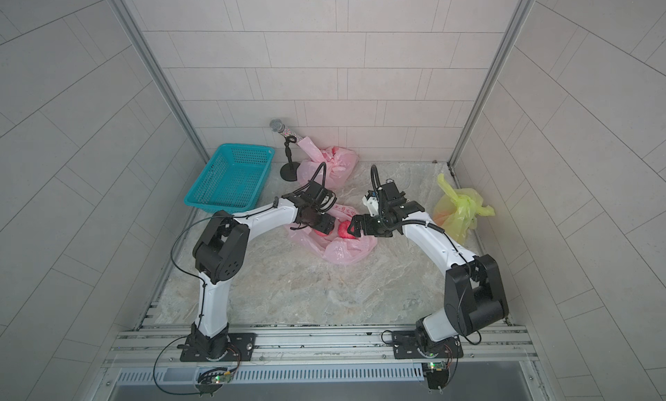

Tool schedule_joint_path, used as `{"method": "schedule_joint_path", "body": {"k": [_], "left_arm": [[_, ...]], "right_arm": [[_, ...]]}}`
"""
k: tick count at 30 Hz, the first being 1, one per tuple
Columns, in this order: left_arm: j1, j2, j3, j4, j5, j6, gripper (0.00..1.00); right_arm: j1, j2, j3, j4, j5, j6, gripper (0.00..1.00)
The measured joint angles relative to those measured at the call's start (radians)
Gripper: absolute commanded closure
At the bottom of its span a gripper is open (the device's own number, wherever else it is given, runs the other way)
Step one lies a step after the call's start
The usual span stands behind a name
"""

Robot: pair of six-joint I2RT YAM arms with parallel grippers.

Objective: Untie the knot of a plastic bag & take out the apple
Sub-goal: Pick up the apple from the plastic bag.

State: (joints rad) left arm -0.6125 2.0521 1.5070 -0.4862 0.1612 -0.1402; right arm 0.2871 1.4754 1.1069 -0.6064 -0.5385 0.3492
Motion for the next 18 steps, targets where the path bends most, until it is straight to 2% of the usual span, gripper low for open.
{"method": "schedule_joint_path", "body": {"k": [6, 11, 18], "left_arm": [[0.0, -0.085, -0.048, -0.028, 0.063, 0.003, 0.55], [0.0, -0.185, -0.061, -0.05, 0.161, 0.021, 0.55], [0.007, -0.254, -0.061, -0.082, 0.312, 0.053, 0.57]], "right_arm": [[0.0, 0.004, 0.0, 0.004, -0.011, 0.007, 0.0], [0.0, 0.004, 0.003, 0.005, -0.013, 0.011, 0.0], [0.0, 0.004, 0.007, 0.008, -0.022, 0.018, 0.0]]}}
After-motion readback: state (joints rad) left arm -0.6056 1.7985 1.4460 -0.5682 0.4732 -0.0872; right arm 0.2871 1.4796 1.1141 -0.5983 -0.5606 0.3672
